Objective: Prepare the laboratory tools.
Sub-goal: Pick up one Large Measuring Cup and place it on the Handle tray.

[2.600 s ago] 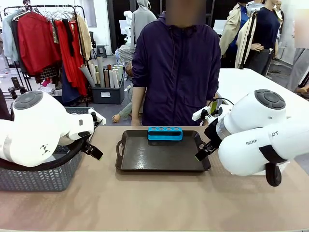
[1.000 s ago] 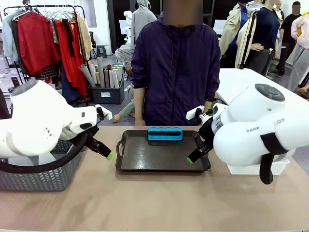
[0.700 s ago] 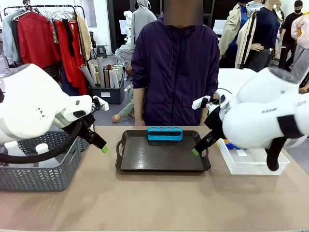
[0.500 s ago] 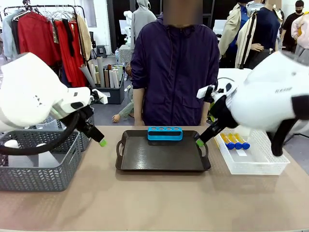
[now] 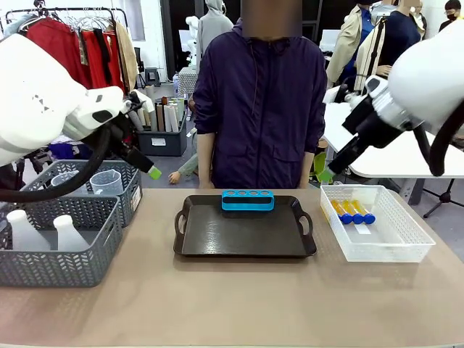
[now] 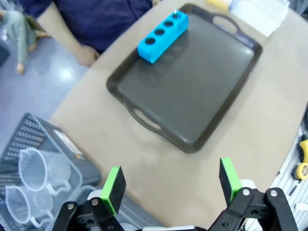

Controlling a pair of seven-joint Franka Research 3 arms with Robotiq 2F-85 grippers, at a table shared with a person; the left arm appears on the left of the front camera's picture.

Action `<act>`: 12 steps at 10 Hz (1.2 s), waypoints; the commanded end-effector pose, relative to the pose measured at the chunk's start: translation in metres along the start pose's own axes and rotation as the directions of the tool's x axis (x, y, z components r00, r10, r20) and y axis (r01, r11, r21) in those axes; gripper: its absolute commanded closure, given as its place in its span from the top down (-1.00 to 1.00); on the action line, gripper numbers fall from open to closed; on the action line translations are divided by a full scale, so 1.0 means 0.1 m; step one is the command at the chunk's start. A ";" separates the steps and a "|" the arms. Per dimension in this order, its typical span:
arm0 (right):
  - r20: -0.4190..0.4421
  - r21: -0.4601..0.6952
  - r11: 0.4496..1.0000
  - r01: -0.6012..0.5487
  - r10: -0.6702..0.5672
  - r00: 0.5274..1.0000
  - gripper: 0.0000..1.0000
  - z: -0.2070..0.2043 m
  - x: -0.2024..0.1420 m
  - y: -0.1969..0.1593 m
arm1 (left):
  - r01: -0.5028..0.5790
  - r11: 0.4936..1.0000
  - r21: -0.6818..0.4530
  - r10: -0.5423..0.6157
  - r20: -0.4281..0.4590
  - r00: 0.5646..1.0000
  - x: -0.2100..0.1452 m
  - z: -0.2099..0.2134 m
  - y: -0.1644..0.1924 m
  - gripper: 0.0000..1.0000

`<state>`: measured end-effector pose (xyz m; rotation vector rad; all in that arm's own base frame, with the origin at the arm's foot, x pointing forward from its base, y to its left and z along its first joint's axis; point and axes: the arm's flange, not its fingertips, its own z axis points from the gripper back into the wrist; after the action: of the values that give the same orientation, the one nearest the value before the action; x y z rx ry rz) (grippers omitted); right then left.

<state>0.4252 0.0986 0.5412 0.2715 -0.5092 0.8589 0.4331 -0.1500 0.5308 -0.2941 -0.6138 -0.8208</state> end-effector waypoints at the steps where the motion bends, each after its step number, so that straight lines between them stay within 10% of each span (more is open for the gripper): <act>1: 0.065 0.042 0.999 -0.026 0.023 0.998 1.00 0.15 0.05 -0.27 | 0.056 0.998 -0.025 -0.055 0.044 0.998 0.07 0.03 0.08 1.00; 12: 0.242 0.076 0.990 -0.119 0.097 0.966 1.00 0.61 -0.15 -0.93 | 0.042 0.999 0.005 -0.042 0.155 0.987 0.24 0.45 0.23 1.00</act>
<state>0.4686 0.0056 0.5795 0.4218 -0.6829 0.9293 0.4388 -0.1294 0.5811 -0.3376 -0.7565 -0.8290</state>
